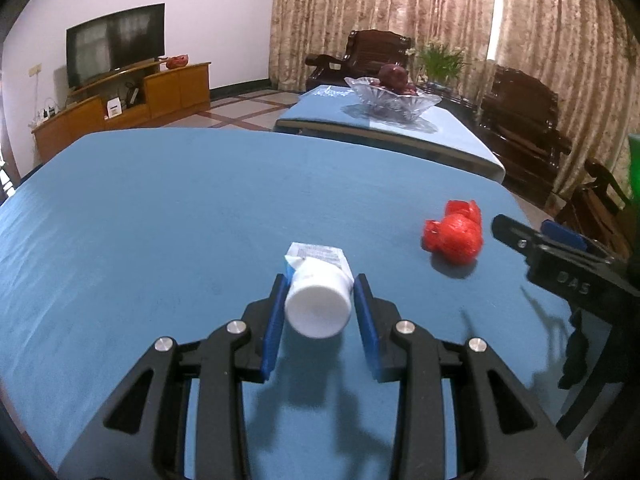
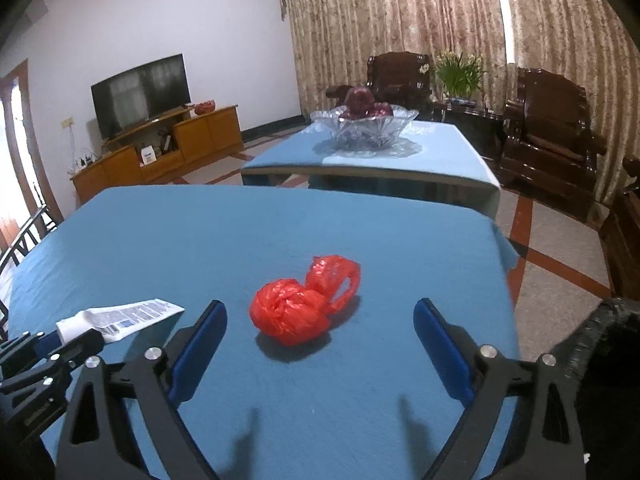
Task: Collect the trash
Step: 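Grasp the white toothpaste tube with the left gripper while the right grasps the red bag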
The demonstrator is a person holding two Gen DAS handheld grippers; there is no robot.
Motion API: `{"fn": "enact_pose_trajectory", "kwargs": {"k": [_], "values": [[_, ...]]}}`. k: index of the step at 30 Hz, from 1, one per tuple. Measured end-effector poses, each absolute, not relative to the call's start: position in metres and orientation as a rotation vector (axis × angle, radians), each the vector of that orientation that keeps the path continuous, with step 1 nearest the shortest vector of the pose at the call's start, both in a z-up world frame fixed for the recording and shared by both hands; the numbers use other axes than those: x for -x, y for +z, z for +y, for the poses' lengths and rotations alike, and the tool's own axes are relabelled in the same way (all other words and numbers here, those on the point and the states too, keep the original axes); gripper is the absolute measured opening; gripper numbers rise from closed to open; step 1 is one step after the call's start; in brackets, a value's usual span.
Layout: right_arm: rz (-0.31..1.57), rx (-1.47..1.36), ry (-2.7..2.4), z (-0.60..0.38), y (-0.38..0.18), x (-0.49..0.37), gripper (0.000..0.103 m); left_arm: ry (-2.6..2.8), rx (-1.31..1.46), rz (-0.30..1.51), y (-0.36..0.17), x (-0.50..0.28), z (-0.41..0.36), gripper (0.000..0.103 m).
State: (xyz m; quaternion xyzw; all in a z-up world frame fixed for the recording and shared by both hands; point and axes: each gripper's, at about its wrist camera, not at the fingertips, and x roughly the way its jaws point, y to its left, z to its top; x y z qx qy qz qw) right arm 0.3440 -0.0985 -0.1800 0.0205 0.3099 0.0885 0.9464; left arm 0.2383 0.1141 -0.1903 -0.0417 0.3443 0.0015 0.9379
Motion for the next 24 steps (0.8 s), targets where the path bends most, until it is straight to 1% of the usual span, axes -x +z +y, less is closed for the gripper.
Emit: {"fn": "enact_pose_trajectory", "kwargs": {"k": [5,11,14,15,16,22,24], "values": [[0.668,-0.039,0.173,-0.086,-0.19,-0.364,0.089,-0.016,0.101,0.752,-0.201,-0.249,0.118,0.033],[0.672,-0.027,0.161,-0.091,-0.192,-0.364,0.089,-0.032,0.13,0.832,-0.222,-0.261,0.123,0.034],[0.683,-0.033,0.155,-0.095,-0.196,-0.363,0.089,-0.038,0.132,0.844,-0.225,-0.268,0.123,0.043],[0.688,-0.039,0.154,-0.096,-0.197,-0.364,0.089,-0.039,0.128,0.848,-0.225,-0.27,0.121,0.049],[0.69,-0.041,0.153,-0.097,-0.197,-0.364,0.089,-0.039,0.124,0.851,-0.226,-0.272,0.12,0.052],[0.692,-0.04,0.158,-0.096,-0.196,-0.368,0.089,-0.021,0.109,0.891,-0.235,-0.289,0.117,0.057],[0.694,-0.04,0.16,-0.096,-0.195,-0.37,0.089,-0.022,0.097,0.895,-0.235,-0.293,0.114,0.056]]}}
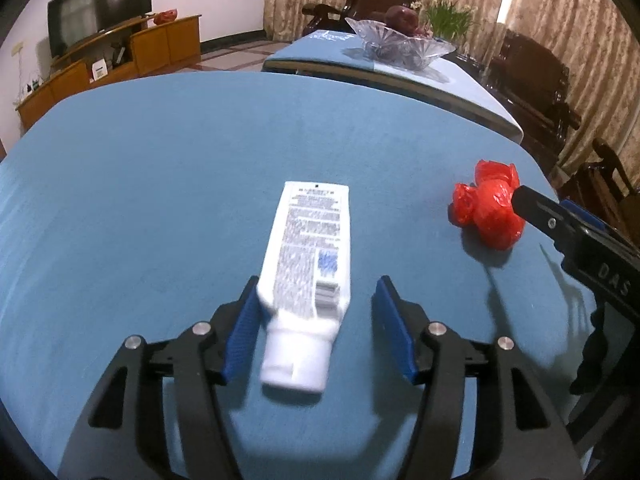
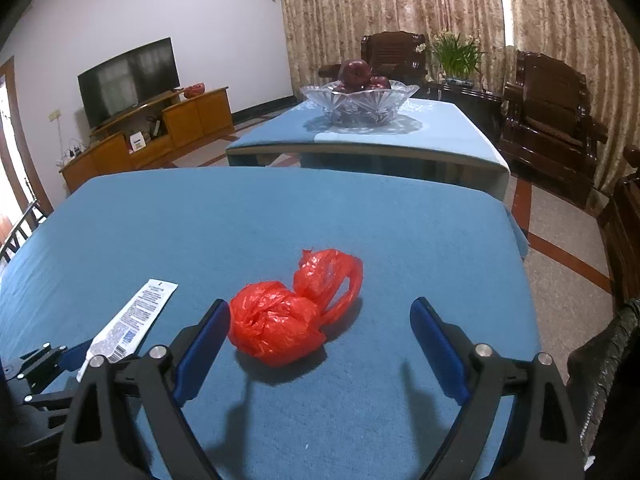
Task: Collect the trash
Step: 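Grasp the white toothpaste tube with the left gripper while the right grasps the red bag, then carry the toothpaste tube and red bag over the bin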
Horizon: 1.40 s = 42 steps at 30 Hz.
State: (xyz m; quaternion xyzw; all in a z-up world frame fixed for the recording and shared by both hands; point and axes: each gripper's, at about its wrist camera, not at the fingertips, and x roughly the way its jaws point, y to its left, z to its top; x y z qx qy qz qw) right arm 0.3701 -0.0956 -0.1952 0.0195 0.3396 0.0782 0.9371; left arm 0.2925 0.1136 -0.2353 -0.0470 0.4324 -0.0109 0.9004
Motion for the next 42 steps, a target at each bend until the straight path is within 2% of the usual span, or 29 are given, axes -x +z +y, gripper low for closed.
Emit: {"fn": "enact_pose_trajectory", "kwargs": {"k": [1,2,9,10,15,24,27,29,32,35,42], "values": [[0.697,-0.039,0.161,-0.095,-0.196,-0.37,0.089,-0.018,0.092,0.893,-0.235,-0.293,0.113,0.044],[0.699,-0.039,0.163,-0.094,-0.196,-0.37,0.089,-0.017,0.095,0.892,-0.234,-0.294,0.113,0.042],[0.711,-0.032,0.176,-0.089,-0.198,-0.373,0.089,0.005,0.125,0.838,-0.225,-0.285,0.119,0.04],[0.712,-0.031,0.179,-0.088,-0.198,-0.374,0.089,0.014,0.131,0.827,-0.223,-0.284,0.121,0.014],[0.735,-0.021,0.185,-0.083,-0.2,-0.381,0.087,0.014,0.15,0.827,-0.216,-0.287,0.128,0.011],[0.739,-0.024,0.187,-0.083,-0.202,-0.379,0.087,-0.006,0.159,0.851,-0.221,-0.29,0.125,0.014],[0.757,-0.022,0.203,-0.082,-0.204,-0.382,0.076,-0.021,0.157,0.842,-0.219,-0.288,0.12,0.012],[0.775,-0.026,0.238,-0.081,-0.206,-0.383,0.053,-0.021,0.155,0.836,-0.218,-0.287,0.118,0.011],[0.779,-0.022,0.254,-0.079,-0.207,-0.383,0.044,-0.02,0.145,0.822,-0.214,-0.284,0.116,0.009],[0.767,-0.018,0.259,-0.079,-0.204,-0.379,0.038,-0.014,0.141,0.801,-0.206,-0.282,0.115,0.007],[0.715,-0.046,0.264,-0.084,-0.185,-0.365,0.037,-0.017,0.116,0.749,-0.181,-0.276,0.111,0.005]]}}
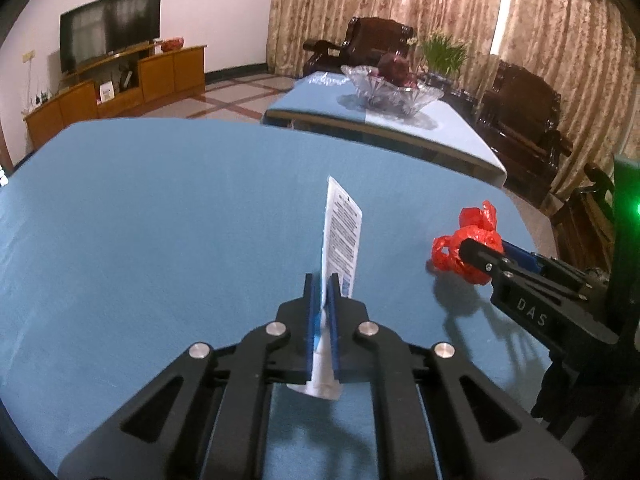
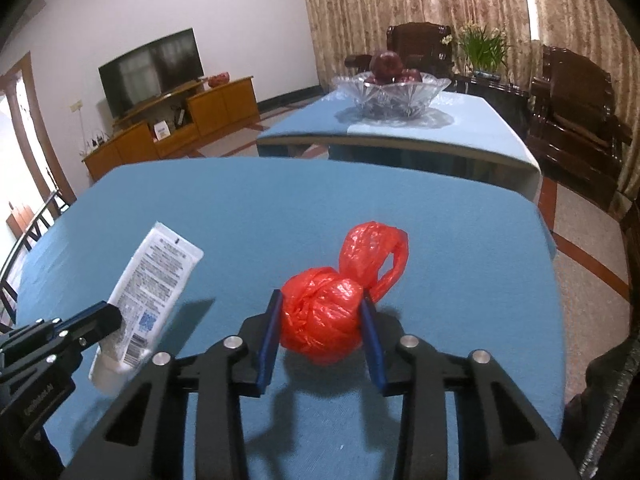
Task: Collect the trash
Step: 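Carry the toothpaste tube and red bag over the bin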
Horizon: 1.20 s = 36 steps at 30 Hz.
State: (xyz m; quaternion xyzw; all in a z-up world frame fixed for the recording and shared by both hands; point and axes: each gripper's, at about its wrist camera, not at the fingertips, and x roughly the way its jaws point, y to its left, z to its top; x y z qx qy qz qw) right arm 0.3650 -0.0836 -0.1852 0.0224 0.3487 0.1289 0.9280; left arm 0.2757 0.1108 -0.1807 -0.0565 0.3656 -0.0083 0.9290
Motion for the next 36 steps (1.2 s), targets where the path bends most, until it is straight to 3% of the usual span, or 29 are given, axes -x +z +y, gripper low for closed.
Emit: {"fn": "enact_pose_trajectory", "kwargs": {"k": [20,36], "values": [[0.559,-0.024,0.244,-0.126,-0.096,-0.296,0.037,-0.113,0.073,0.603,-0.108,-0.229,0.063,0.002],[0.481,-0.026,0.145,-0.203,-0.048,-0.22,0.037,-0.279,0.026,0.529,-0.07,-0.179,-0.022,0.002]]}}
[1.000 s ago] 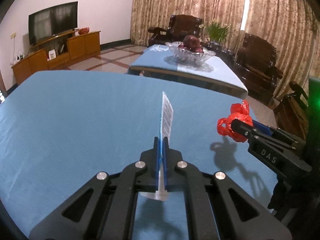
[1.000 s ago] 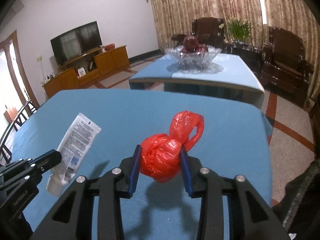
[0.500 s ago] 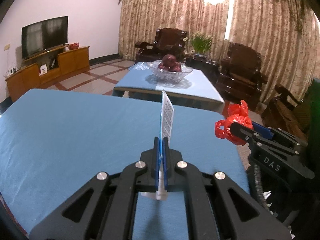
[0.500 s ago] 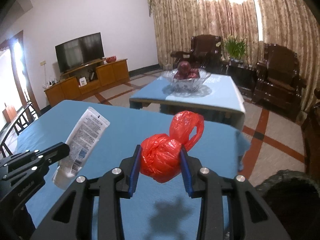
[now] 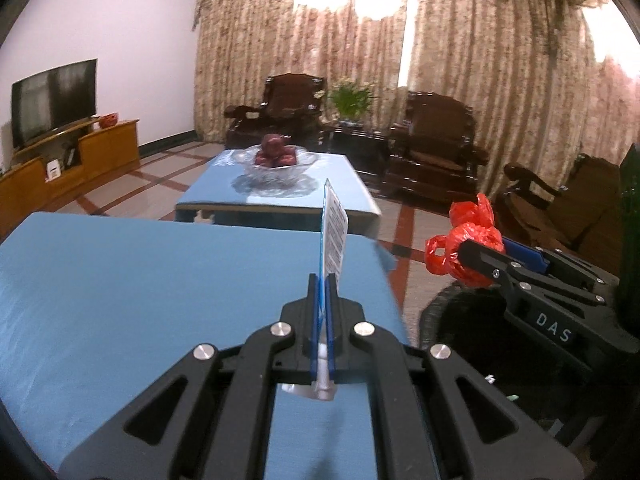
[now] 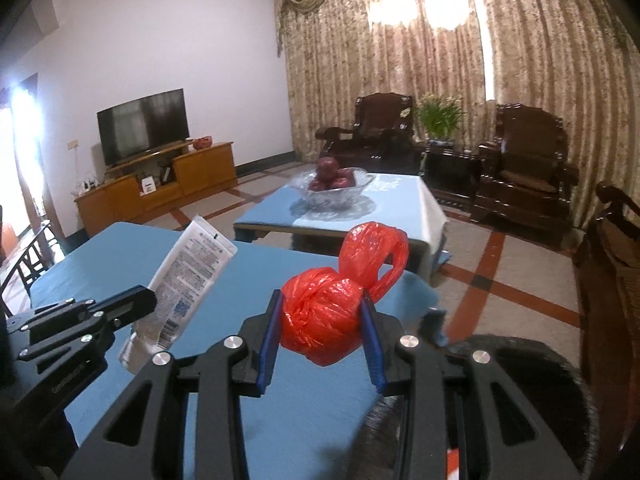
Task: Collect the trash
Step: 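Carry the toothpaste tube and red bag over the bin, then open both grippers to drop the tube and bag into the bin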
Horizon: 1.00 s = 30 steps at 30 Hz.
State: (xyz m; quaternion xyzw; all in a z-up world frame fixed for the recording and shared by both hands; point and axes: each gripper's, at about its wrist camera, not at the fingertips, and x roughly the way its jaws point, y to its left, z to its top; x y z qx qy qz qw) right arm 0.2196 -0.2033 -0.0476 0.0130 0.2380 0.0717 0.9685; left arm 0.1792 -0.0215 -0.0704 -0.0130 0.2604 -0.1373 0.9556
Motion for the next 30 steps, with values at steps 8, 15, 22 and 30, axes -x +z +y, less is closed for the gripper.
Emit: {"fn": "enact_pose_trajectory", "kwargs": {"k": [8,15,22,30], "values": [[0.467,-0.036,0.057,-0.254,-0.037,-0.182,0.037,-0.399,0.008,0.517,-0.067,-0.169,-0.086,0.002],[0.486,-0.051,-0.055,-0.308,-0.043,-0.157,0.037,-0.51,-0.006,0.532,-0.073,-0.166,-0.147,0.002],[0.504,-0.071,-0.143,-0.354,-0.054,-0.142,0.037,-0.608,-0.03,0.549,-0.089,-0.166,-0.205,0.002],[0.54,-0.084,-0.191,-0.392,-0.072,-0.142,0.037,-0.675,-0.046,0.569,-0.111,-0.168,-0.244,0.002]]}}
